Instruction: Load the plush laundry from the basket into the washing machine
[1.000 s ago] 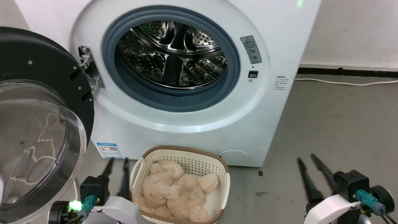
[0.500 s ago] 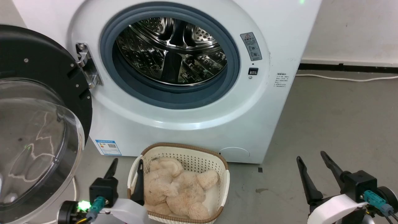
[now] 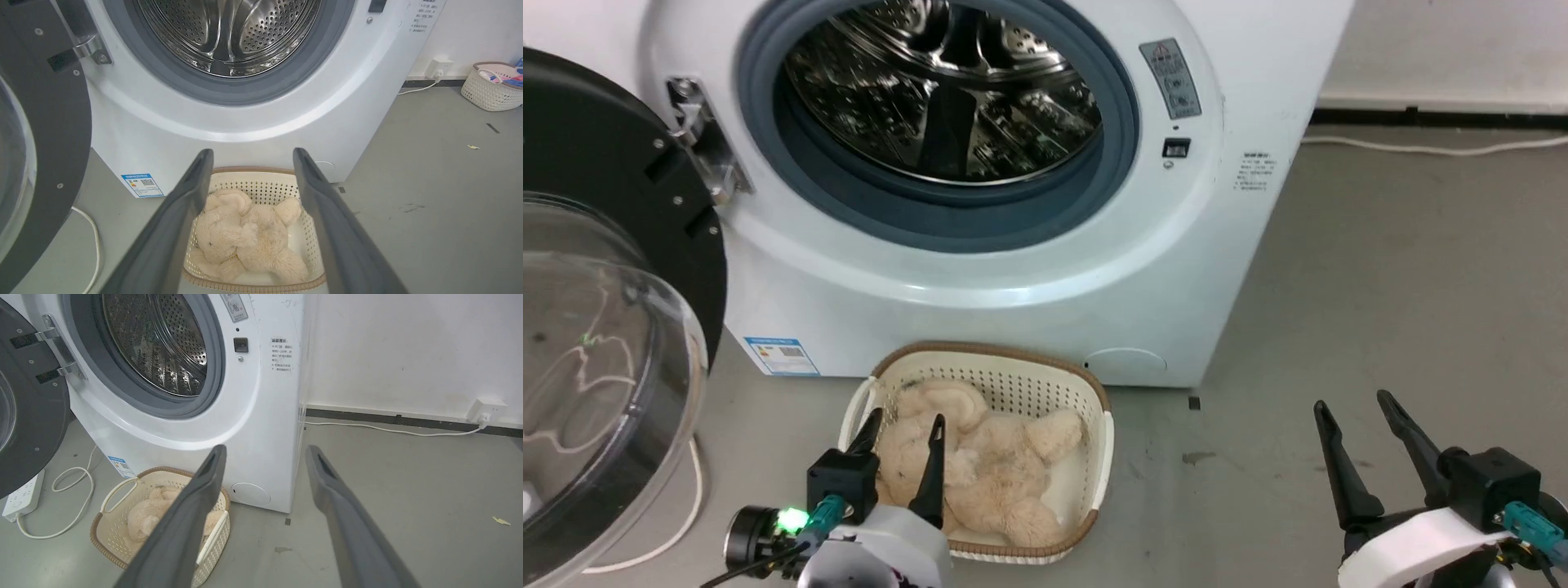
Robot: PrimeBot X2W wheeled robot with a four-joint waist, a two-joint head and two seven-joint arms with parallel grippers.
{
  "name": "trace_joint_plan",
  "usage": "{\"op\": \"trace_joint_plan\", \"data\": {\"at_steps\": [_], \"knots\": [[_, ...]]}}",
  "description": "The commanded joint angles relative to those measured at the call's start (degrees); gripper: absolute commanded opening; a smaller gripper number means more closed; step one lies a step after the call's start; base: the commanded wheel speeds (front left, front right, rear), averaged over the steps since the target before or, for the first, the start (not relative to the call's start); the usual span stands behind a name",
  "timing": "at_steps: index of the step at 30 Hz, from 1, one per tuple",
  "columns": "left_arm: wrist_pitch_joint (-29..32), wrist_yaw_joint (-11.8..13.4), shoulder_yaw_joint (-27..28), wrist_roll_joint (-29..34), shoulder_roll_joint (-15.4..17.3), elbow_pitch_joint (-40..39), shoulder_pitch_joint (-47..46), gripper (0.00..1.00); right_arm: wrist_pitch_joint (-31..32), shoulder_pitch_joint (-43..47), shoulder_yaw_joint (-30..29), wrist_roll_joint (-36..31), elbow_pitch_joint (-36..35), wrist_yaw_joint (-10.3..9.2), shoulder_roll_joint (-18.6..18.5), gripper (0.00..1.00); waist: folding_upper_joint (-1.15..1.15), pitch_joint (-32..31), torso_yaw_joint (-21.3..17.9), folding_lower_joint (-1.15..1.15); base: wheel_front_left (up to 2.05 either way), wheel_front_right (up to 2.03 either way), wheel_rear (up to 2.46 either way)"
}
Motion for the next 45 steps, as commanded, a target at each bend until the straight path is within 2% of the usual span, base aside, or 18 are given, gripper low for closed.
{"op": "trace_joint_plan", "data": {"at_steps": [1,9,15,23,34,45], "knots": [[-0.6,0.4,-0.9,-0.6,0.01,1.44,-1.59,1.0,-0.6,-1.03,-0.32,1.04,0.11,0.01,0.06,1.0,0.0,0.98,-0.53,0.0,0.0,0.0,0.0],[-1.49,0.36,-3.05,-1.75,0.04,6.96,-5.32,1.0,-1.56,-2.31,-0.41,3.01,0.33,0.01,0.08,1.0,0.0,4.19,-1.96,0.0,0.0,0.0,0.0],[-2.14,-0.89,-4.74,-2.9,0.16,11.63,-7.9,1.0,-2.28,-3.05,-0.61,4.43,0.5,0.01,0.09,1.0,0.0,6.42,-2.88,0.0,0.0,0.0,0.0],[-1.83,-1.14,-6.8,-4.37,0.65,18.94,-11.38,1.0,-3.24,-3.97,-0.54,6.49,0.65,0.01,0.11,1.0,0.0,9.29,-4.21,0.0,0.0,0.0,0.0],[2.28,-0.52,-9.27,-7.05,1.2,27.91,-16.13,1.0,-4.55,-4.9,-0.38,9.37,0.96,0.02,0.13,1.0,0.0,13.23,-6.11,0.0,0.0,0.0,0.0],[2.11,0.17,-12.05,-8.83,2.38,34.01,-20.87,1.0,-5.75,-6.35,-0.31,12.03,1.4,0.02,0.15,1.0,0.0,17.36,-7.77,0.0,0.0,0.0,0.0]]}}
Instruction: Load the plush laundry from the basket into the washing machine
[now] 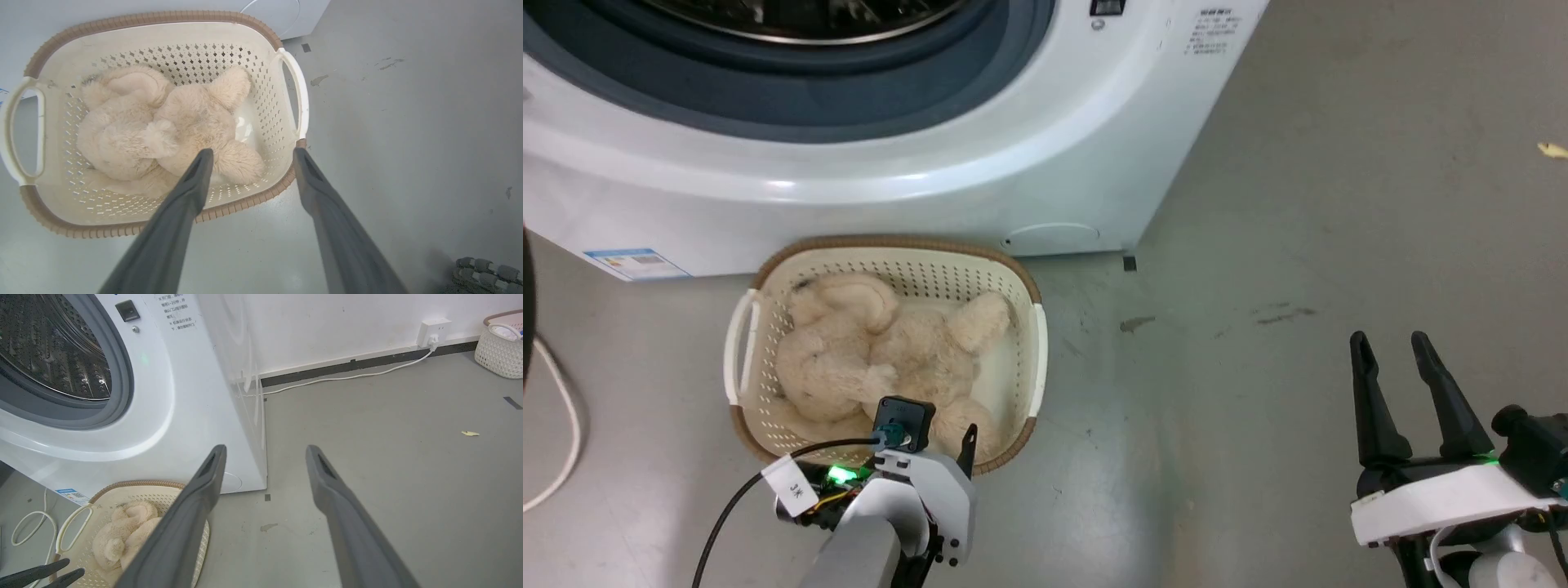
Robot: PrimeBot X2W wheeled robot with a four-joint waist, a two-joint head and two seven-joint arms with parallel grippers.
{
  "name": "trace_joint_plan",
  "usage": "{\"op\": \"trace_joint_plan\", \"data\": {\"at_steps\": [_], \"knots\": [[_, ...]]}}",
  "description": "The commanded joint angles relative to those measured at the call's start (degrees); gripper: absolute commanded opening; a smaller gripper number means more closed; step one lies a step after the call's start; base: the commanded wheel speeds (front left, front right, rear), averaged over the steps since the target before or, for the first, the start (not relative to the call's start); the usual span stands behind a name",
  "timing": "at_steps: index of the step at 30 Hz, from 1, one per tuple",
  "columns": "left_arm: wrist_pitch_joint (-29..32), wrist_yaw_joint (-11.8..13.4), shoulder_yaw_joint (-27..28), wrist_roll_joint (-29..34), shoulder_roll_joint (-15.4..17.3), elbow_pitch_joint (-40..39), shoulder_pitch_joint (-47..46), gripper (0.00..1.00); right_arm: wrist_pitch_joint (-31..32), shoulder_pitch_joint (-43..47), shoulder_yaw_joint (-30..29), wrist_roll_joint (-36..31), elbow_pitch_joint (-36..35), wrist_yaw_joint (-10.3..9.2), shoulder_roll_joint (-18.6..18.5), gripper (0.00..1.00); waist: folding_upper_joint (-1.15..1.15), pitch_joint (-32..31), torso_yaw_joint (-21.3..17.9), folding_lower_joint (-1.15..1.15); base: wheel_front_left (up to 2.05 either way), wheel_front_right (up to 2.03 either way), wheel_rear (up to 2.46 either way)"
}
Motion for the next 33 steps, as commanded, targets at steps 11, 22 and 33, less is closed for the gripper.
{"op": "trace_joint_plan", "data": {"at_steps": [11,22,33], "knots": [[-1.74,3.22,-4.68,-0.89,2.67,7.51,-7.7,1.0,-1.8,-2.86,0.12,3.09,0.49,0.02,0.17,1.0,0.0,5.25,-2.11,0.0,0.0,0.0,0.0],[-0.67,3.32,-8.56,-2.41,4.7,14.09,-14.5,1.0,-3.11,-4.92,0.66,5.75,1.0,0.03,0.2,1.0,0.0,10.96,-4.41,0.0,0.0,0.0,0.0],[1.29,4.73,-13.63,-2.65,8.13,20.67,-21.98,1.0,-4.43,-6.95,1.03,9.41,1.7,0.03,0.22,1.0,0.0,16.56,-6.92,0.0,0.0,0.0,0.0]]}}
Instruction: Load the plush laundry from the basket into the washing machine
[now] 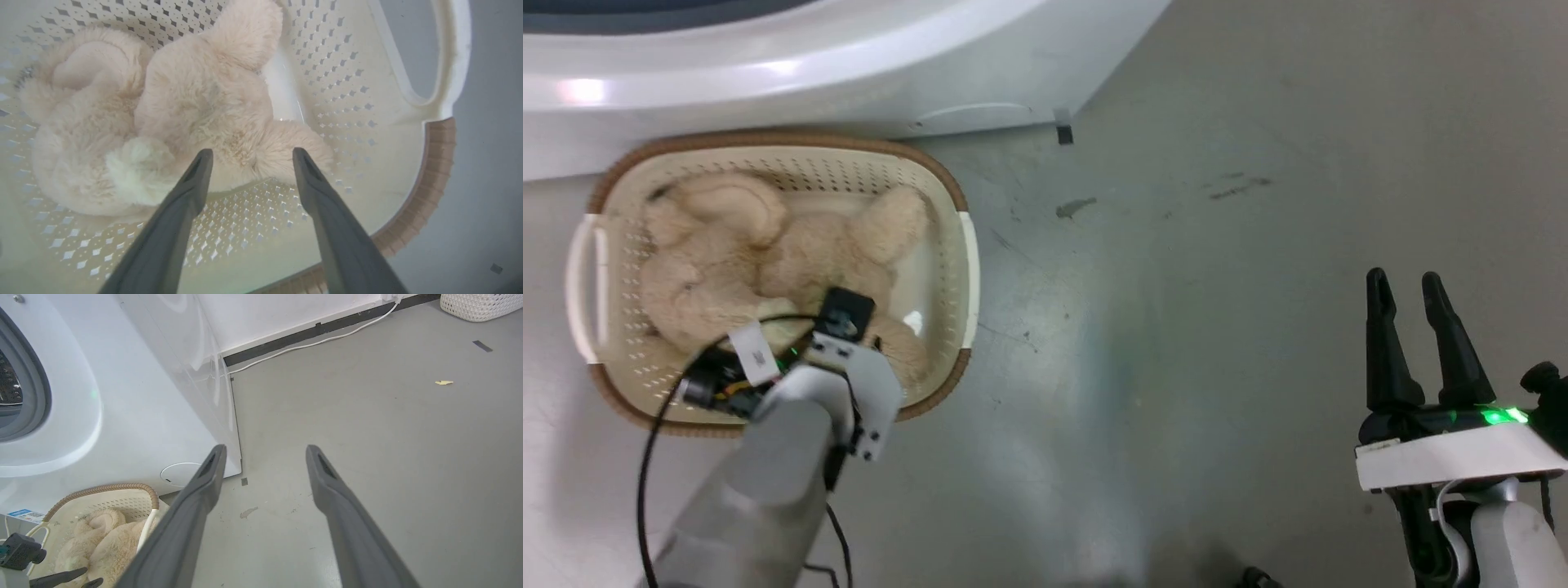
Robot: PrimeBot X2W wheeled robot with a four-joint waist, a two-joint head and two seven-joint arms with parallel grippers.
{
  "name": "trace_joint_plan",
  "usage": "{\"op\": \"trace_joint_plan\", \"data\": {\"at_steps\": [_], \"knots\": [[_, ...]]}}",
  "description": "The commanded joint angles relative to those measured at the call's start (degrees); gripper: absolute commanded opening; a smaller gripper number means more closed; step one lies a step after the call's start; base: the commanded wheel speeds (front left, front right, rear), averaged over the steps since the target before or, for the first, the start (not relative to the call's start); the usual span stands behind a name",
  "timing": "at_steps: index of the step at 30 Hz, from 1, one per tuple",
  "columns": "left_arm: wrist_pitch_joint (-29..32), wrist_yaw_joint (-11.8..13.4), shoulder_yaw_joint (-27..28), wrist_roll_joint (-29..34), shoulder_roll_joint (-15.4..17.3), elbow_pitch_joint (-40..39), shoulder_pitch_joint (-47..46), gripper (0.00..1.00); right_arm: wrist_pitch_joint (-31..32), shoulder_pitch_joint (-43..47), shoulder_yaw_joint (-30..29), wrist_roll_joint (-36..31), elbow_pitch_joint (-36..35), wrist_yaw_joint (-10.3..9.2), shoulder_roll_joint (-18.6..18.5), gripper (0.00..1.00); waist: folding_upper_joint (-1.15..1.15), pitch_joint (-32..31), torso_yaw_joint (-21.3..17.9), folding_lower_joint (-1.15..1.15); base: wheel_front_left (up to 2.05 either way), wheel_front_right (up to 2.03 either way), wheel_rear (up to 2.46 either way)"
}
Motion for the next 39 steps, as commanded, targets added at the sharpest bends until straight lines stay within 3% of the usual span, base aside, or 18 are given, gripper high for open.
{"op": "trace_joint_plan", "data": {"at_steps": [1,7,10,18,31,39], "knots": [[0.18,0.65,-0.9,-0.45,0.96,1.73,-2.37,1.0,-0.59,-1.16,0.18,1.03,0.2,0.03,0.21,1.0,0.0,1.32,-0.92,-0.01,0.0,0.0,0.0],[1.4,2.06,-2.39,-3.03,2.14,6.37,-8.45,1.0,-1.55,-2.34,0.54,3.35,0.44,0.03,0.23,1.0,0.0,5.48,-2.47,-0.01,0.0,0.0,0.0],[2.6,1.53,-3.17,-3.97,2.92,8.16,-10.48,1.0,-1.91,-2.79,0.72,4.09,0.84,0.03,0.23,1.0,0.0,7.32,-2.93,-0.01,0.0,0.0,0.0],[4.42,3.91,-6.29,-4.91,5.21,12.87,-14.75,1.0,-2.85,-4.13,1.06,6.25,1.79,0.03,0.25,1.0,0.0,11.69,-4.45,-0.01,0.0,0.0,0.0],[4.44,5.46,-6.28,-6.11,5.55,12.91,-15.76,1.0,-2.85,-4.89,1.96,6.88,2.07,0.03,0.25,1.0,0.0,14.44,-4.72,-0.01,0.0,0.0,0.0],[4.93,4.65,-6.41,-7.02,5.77,12.93,-15.7,1.0,-2.85,-5.24,1.96,6.77,2.11,0.03,0.25,1.0,0.0,15.19,-4.8,-0.01,0.0,0.0,0.0]]}}
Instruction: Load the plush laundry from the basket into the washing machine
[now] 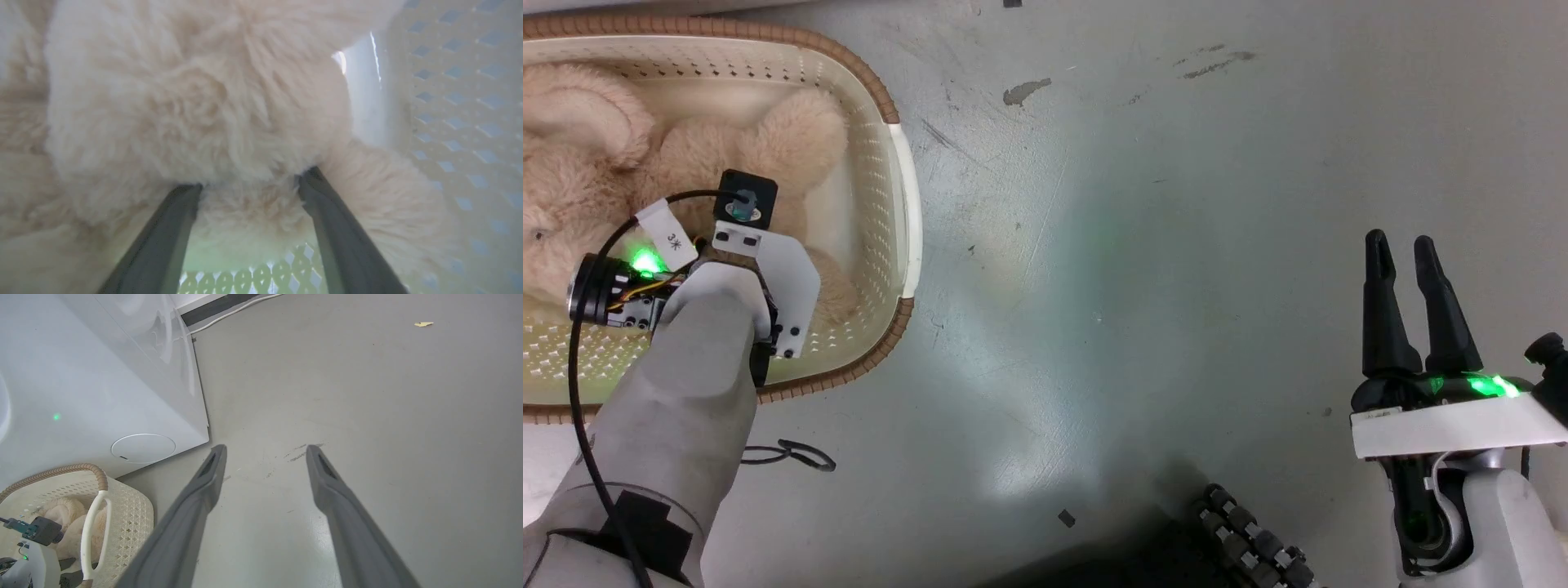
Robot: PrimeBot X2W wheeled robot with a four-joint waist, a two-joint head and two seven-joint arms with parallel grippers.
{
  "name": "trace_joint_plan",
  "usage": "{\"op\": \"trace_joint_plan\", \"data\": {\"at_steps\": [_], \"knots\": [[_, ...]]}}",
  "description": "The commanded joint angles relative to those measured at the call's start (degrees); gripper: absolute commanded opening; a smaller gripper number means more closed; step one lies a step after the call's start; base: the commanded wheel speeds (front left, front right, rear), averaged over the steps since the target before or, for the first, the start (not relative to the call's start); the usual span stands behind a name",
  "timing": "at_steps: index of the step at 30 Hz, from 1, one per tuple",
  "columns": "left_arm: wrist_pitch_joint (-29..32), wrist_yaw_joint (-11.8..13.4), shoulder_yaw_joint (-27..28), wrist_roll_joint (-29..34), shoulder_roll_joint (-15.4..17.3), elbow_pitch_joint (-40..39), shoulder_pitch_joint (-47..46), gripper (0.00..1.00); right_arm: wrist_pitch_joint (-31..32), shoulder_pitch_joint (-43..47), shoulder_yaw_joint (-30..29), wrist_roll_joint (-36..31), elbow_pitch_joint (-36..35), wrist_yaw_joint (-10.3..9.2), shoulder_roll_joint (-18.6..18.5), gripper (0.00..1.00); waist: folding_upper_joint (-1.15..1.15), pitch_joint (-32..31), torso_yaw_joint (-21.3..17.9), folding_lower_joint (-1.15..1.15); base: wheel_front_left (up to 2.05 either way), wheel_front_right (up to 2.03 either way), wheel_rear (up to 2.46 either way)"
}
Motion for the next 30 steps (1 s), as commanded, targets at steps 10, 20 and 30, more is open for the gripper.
{"op": "trace_joint_plan", "data": {"at_steps": [10,20,30], "knots": [[-2.29,-3.94,1.18,-3.25,0.48,0.19,1.41,0.0,-0.5,-1.45,-0.36,-0.42,0.07,0.03,0.23,1.0,0.0,-1.26,0.54,0.0,0.0,0.0,0.0],[-17.62,-2.98,4.84,-7.96,-3.32,-2.29,7.48,0.0,-0.5,1.62,-3.57,-3.59,-0.44,0.03,-0.17,1.0,0.0,-13.31,4.65,0.0,0.0,0.0,0.0],[-20.0,-2.69,7.34,-6.69,-4.45,-16.61,17.17,0.0,-0.5,6.45,-5.09,-7.25,-0.88,0.03,-0.56,1.0,0.0,-27.37,9.5,0.0,0.0,0.0,0.0]]}}
